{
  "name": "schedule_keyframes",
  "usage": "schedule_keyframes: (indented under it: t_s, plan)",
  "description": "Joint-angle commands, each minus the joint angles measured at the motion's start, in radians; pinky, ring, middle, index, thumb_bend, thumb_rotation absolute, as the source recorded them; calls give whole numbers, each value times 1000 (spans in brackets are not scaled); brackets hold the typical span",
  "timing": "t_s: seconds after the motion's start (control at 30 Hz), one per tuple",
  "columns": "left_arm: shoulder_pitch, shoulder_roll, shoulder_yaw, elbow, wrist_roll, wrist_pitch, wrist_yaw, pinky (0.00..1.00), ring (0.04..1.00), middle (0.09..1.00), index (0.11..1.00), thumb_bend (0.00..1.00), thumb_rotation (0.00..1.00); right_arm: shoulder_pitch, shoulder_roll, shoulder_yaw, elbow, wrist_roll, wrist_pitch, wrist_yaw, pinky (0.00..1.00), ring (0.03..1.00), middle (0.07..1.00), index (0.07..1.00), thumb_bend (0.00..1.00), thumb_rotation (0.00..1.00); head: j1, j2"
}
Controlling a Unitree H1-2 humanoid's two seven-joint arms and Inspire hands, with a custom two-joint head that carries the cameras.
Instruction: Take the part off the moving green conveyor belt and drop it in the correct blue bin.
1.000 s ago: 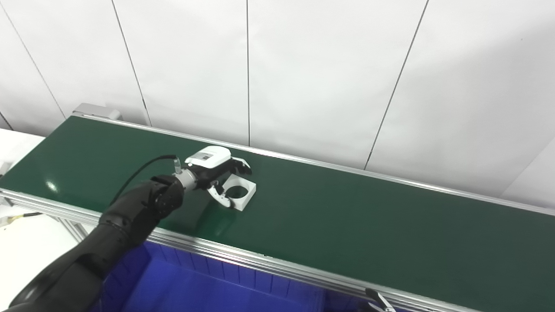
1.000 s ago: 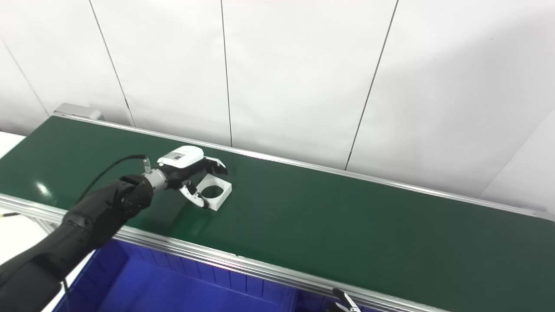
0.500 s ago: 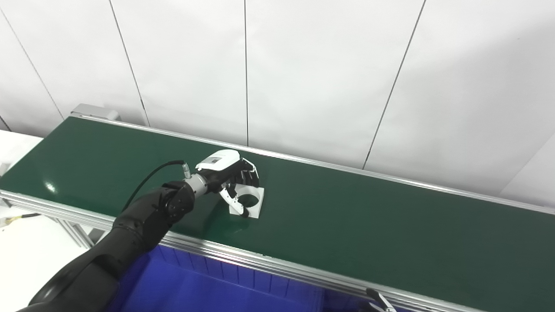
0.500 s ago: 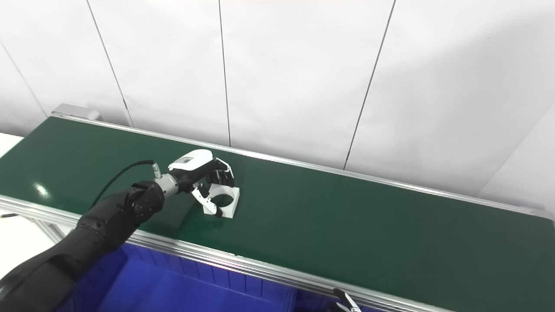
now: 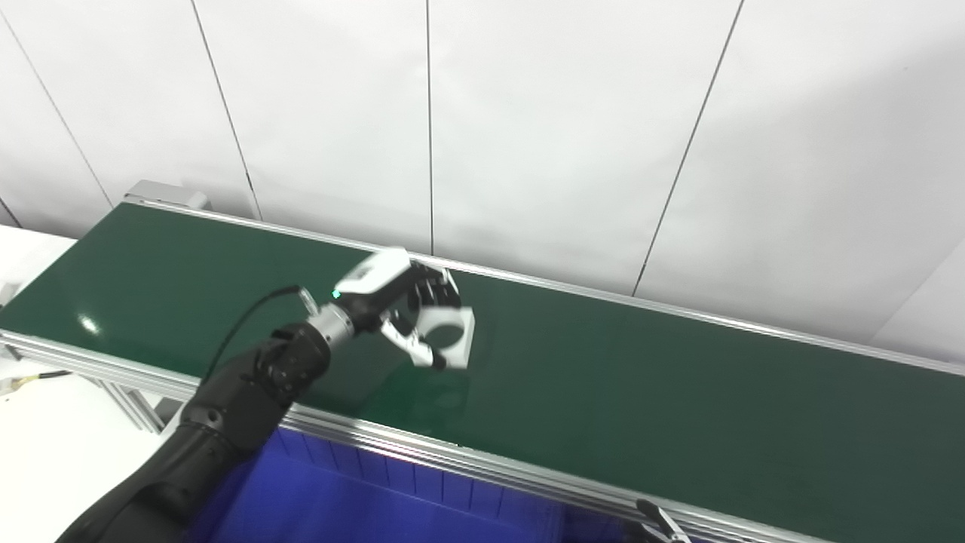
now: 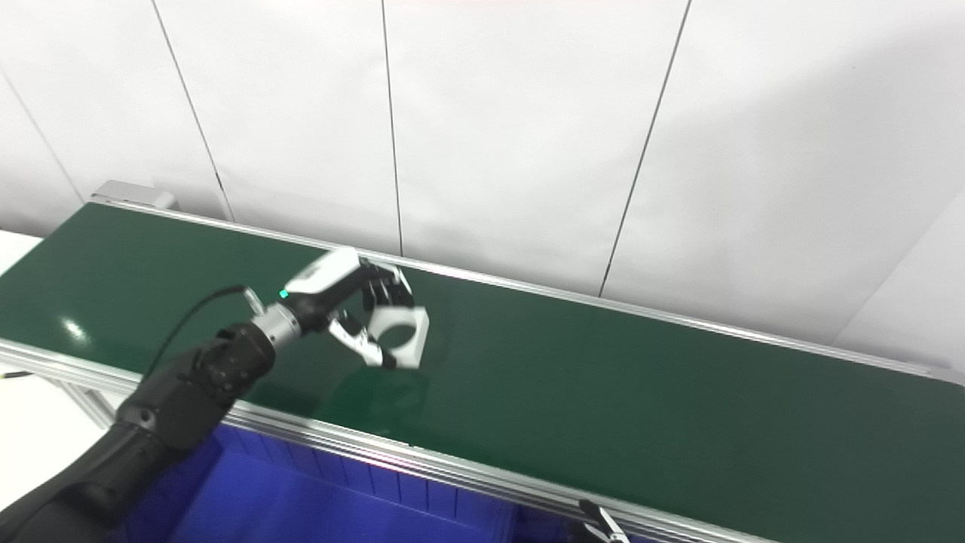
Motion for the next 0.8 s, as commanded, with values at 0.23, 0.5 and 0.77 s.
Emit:
schedule_keyframes:
  t_s: [0.23,0.5,0.77]
  plan:
    - [65,33,81,-212,-201,-38,-24,319,383,497,528,492,0,8,10,-7,-52,-11,-32,-11,666,768,784,891,811,347,-62,51]
    - [166,38,70,-271,-220,-38,-28,238,443,494,490,499,0,25,33,-8,-82,-49,-26,-32,671,776,797,892,793,354,-147,107]
    - [248,66,-68,-229,-211,-39,-19,279,446,480,499,498,0,38,72,-5,-107,-89,-12,-61,694,792,814,907,765,389,-255,168]
